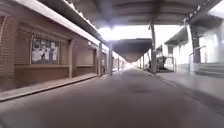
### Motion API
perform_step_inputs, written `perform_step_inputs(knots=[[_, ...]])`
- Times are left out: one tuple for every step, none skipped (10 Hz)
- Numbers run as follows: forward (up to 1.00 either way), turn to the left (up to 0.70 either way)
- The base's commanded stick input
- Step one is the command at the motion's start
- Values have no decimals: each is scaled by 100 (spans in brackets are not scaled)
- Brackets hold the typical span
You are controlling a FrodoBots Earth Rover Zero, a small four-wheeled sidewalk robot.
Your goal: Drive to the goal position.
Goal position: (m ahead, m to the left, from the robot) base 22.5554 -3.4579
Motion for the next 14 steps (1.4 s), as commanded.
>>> perform_step_inputs(knots=[[70,0],[70,17],[70,35],[70,35],[70,28],[70,18],[70,3],[70,0],[70,0],[70,0],[70,0],[70,0],[70,0],[70,-29]])
